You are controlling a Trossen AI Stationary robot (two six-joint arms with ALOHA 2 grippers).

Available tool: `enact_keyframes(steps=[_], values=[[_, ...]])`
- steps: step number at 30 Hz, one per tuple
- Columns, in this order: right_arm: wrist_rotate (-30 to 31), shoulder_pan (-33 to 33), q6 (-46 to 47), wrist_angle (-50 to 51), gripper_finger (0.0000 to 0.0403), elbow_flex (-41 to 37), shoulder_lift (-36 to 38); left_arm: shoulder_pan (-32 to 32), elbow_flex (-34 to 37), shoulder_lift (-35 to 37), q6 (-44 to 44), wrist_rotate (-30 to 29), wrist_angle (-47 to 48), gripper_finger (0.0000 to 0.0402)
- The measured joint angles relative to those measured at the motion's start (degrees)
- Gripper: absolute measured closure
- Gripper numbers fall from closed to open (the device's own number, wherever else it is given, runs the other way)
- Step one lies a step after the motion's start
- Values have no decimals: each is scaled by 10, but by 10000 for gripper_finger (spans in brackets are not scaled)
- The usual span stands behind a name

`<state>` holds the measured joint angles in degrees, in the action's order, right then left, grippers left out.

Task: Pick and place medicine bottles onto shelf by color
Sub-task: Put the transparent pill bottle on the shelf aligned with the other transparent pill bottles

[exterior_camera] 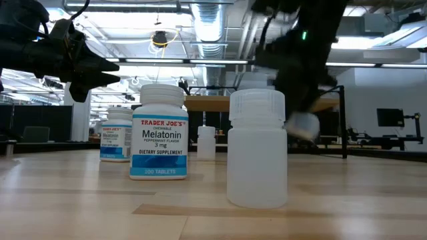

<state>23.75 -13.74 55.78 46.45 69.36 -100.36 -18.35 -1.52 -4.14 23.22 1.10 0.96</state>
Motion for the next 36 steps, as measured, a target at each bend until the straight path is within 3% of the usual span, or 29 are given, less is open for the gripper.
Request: enact_keyframes(steps=[4, 9, 18, 22, 28, 36], values=[[116, -20, 24, 28, 256, 0, 77, 0, 0, 0, 0, 0, 0, 252], [307, -52, 63, 71, 269, 0, 151, 0, 0, 0, 0, 0, 0, 252], [538, -40, 103, 121, 263, 0, 179, 0, 0, 0, -9, -3, 0, 252], [577, 2, 173, 170, 268, 0, 148, 0, 0, 0, -20, -4, 1, 252], [572, 63, 325, 247, 261, -1, 71, 0, 0, 0, -26, -5, 0, 252], [574, 80, 535, 322, 265, 0, -8, 0, 1, 0, -28, -5, -7, 252]])
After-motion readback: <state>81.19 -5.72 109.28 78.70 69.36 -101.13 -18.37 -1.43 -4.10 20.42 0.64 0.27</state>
